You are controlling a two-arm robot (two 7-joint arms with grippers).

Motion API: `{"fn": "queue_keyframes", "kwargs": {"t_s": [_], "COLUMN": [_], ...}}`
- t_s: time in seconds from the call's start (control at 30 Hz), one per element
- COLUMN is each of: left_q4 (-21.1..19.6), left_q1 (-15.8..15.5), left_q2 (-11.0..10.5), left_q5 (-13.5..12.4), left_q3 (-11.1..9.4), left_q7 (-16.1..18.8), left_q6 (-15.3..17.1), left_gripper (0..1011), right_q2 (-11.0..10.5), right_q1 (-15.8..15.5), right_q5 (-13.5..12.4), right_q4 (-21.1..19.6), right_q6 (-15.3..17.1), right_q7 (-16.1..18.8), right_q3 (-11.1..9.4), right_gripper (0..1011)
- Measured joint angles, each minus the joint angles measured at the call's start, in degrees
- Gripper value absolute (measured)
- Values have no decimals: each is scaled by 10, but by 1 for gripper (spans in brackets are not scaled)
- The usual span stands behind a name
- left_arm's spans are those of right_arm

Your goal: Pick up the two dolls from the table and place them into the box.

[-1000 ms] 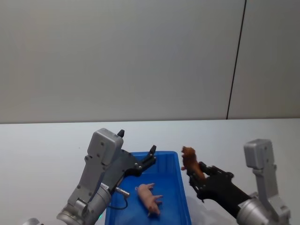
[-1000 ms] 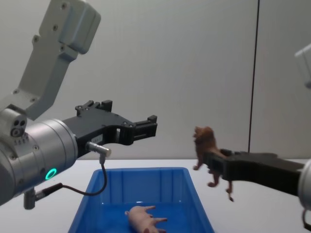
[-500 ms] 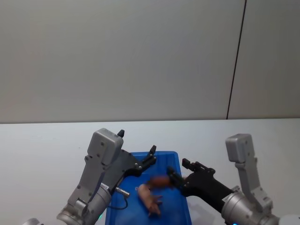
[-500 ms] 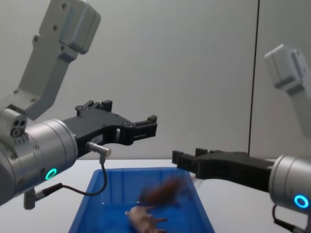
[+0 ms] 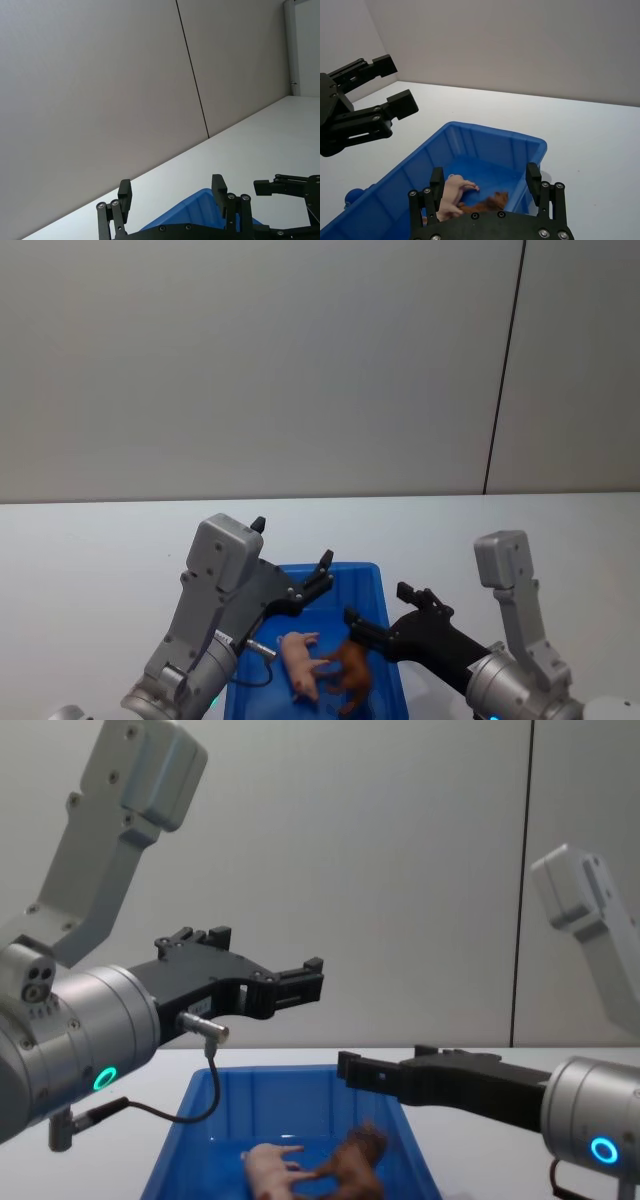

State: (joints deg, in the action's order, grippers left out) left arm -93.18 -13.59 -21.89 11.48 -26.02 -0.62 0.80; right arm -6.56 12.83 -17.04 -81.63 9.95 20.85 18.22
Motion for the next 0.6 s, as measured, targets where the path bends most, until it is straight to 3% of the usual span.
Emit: {"fn": "queue_keyframes", "kwargs": {"t_s": [0.07,0.33,0.6], "left_q4": [0,0,0], "left_q1": [0,0,0], "left_q2": [0,0,0], "left_q5": [0,0,0], "left_q3": [0,0,0], "left_q7": [0,0,0], "left_q6": [0,0,0], "left_gripper": [1008,1008,1008], "right_q2": [0,-7,-23], "right_q1": [0,-15,-48], "right_q5": [0,-1,-1], "right_q4": [0,-15,-58], "right_q6": [-1,-12,-32], "right_q7": [-2,-31,-84], "right_q3": [0,-3,-7], "right_gripper": [1001,1001,1001]}}
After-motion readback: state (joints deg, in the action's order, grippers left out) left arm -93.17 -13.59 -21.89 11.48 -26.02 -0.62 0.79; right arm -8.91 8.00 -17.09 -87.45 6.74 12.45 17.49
